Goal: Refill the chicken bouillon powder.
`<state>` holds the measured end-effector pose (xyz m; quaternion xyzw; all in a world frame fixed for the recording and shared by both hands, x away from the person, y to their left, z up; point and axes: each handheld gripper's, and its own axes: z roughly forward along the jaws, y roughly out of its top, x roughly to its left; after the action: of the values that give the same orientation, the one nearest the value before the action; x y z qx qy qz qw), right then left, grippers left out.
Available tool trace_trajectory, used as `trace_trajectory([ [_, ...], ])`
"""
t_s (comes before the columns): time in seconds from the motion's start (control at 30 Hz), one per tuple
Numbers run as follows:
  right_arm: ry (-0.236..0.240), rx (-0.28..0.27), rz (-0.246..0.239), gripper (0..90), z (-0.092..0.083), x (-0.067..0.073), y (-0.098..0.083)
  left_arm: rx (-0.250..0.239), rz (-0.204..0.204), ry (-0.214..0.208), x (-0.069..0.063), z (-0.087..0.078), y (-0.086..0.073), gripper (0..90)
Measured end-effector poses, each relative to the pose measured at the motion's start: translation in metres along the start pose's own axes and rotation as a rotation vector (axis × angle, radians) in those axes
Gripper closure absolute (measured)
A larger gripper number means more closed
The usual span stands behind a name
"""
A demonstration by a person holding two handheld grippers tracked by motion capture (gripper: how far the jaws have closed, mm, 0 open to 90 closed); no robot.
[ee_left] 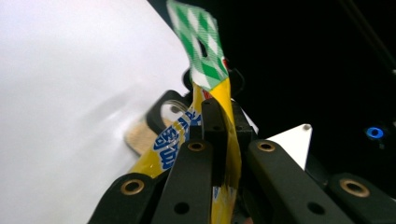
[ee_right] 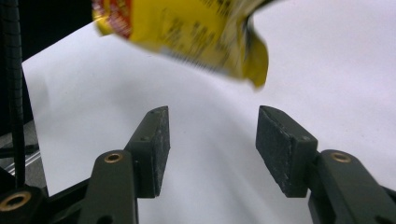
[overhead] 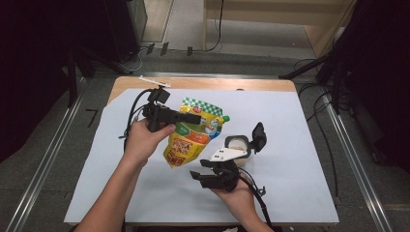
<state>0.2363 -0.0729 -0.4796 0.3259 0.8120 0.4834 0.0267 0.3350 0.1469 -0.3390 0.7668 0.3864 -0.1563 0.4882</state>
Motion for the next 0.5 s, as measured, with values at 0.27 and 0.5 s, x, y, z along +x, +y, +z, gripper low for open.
trace_trajectory([
  [0.27, 0.023, 0.002, 0.022, 46.2, -0.003, -0.003, 0.002, -0.034, -0.015, 0.044, 0.010, -0.013, 0.000, 90.0],
  [0.5, 0.034, 0.026, 0.038, 46.9, -0.006, -0.005, 0.005, -0.062, -0.046, 0.051, 0.022, -0.018, -0.002, 90.0],
])
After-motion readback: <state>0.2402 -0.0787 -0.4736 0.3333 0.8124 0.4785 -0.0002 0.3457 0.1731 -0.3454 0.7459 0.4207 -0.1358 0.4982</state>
